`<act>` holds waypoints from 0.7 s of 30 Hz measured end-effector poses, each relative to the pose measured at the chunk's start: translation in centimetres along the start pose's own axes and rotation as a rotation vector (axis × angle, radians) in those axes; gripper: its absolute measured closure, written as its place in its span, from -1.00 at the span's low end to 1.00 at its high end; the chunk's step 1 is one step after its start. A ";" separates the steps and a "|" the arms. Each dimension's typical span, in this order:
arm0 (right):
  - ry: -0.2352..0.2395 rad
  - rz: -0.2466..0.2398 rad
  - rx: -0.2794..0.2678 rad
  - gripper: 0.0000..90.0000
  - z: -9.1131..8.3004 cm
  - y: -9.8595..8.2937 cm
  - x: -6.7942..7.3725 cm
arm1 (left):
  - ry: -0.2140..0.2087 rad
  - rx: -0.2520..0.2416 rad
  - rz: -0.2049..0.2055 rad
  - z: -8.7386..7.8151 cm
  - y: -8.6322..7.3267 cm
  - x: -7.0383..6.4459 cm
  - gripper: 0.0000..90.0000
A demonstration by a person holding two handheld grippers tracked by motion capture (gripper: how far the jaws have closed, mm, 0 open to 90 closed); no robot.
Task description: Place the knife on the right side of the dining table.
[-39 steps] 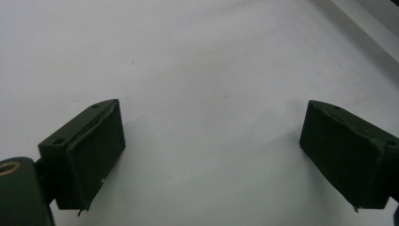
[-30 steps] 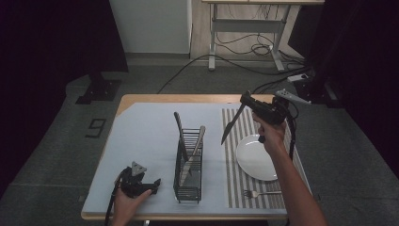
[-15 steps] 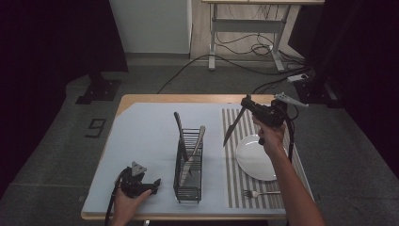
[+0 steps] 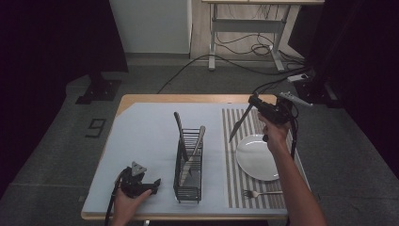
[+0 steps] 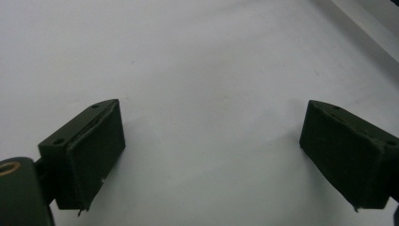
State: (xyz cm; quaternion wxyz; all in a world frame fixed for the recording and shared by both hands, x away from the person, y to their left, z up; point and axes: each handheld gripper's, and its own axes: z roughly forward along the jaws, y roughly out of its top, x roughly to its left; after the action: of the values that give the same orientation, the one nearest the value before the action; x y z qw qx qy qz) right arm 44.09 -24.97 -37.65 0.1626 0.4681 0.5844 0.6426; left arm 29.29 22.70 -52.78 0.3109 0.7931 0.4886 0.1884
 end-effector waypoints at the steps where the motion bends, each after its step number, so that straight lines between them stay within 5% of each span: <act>1: -0.003 0.003 -0.002 0.86 0.0 0.0 -0.1 | 0.000 0.000 0.000 0.0 0.0 0.0 -0.85; 12: -0.051 0.018 -0.020 0.86 0.0 0.0 -1.4 | 0.000 0.000 0.001 0.0 0.0 0.0 -0.85; 21: -0.090 0.088 -0.062 0.86 0.4 -0.4 -3.7 | -0.001 -0.001 0.000 0.0 0.0 0.0 -0.85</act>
State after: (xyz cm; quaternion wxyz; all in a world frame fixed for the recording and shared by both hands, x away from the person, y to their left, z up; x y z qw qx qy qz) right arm 46.11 -27.42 -39.53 0.1747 0.5166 0.5350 0.6453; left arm 29.29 22.71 -52.78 0.3115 0.7931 0.4885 0.1881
